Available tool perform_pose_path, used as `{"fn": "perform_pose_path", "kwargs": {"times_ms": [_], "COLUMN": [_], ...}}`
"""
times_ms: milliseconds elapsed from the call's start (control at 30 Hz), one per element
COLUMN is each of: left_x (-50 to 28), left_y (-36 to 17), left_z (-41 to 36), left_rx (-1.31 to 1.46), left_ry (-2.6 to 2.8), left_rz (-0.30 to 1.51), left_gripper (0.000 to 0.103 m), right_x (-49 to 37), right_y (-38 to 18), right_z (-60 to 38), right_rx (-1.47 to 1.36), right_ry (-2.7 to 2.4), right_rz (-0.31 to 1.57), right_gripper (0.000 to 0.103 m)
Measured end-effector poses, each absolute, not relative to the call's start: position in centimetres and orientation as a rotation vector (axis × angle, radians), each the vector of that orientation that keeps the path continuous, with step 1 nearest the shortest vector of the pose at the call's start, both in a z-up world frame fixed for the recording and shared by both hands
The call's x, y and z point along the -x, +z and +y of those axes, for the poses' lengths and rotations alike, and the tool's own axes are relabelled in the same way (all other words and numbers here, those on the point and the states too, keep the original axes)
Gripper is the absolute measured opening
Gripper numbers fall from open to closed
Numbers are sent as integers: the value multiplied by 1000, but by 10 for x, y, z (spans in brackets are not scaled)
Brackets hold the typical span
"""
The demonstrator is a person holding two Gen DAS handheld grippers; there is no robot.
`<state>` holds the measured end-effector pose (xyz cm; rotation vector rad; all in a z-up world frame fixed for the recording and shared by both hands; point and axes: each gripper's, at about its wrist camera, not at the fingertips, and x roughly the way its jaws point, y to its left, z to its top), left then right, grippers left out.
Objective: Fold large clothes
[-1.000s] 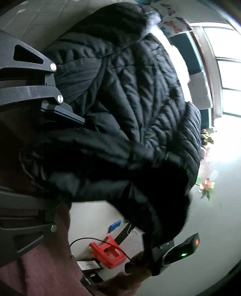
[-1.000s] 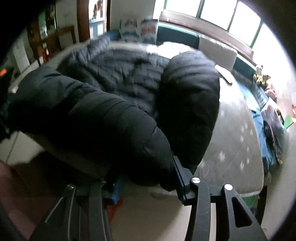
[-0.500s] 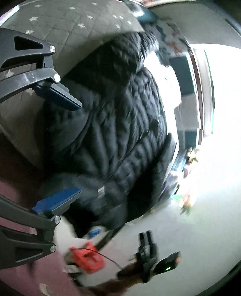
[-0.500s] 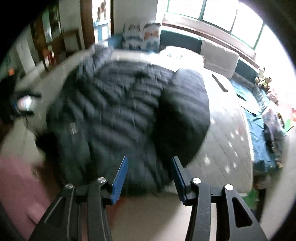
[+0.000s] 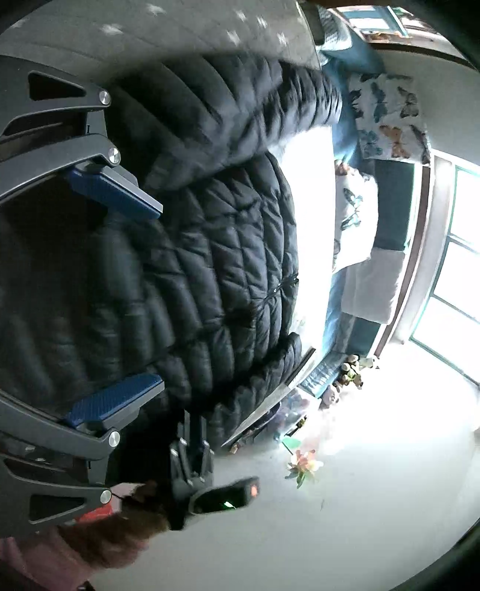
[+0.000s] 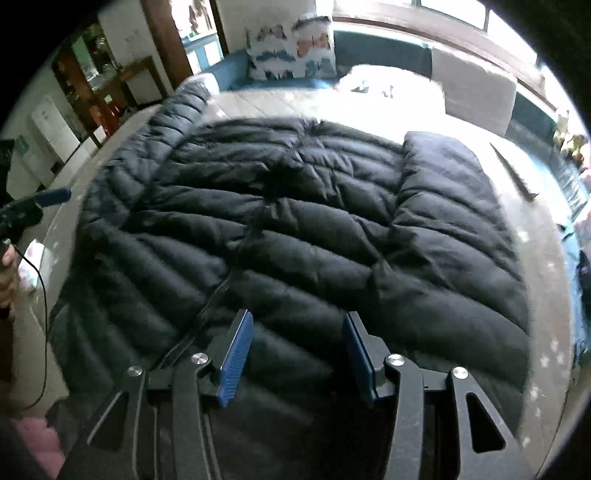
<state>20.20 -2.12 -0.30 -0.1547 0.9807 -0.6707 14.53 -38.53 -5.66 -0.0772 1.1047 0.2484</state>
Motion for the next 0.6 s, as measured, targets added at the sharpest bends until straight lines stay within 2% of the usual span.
{"fn": "perform_pose_path", "kwargs": {"times_ms": [233, 400, 500, 600], "left_x": [-287, -290, -288, -285], "left_y": [-71, -90, -104, -120], "left_z": [-62, -46, -34, -13], "left_rx": [120, 5, -64, -59], "left_ry": [-577, -423, -324, -247], "left_rz": [1139, 1127, 1135, 1154], "left_gripper": [91, 91, 90, 82], "right_x": [-166, -148, -135, -121], "right_y": [-84, -88, -94, -97], "right_z": [-422, -478, -510, -526], "right_rx": [62, 105, 11, -51], "right_ry": [140, -108, -153, -170], "right_rz": [1171, 1165, 1192, 1187], "right_gripper": [56, 55, 55, 55]}}
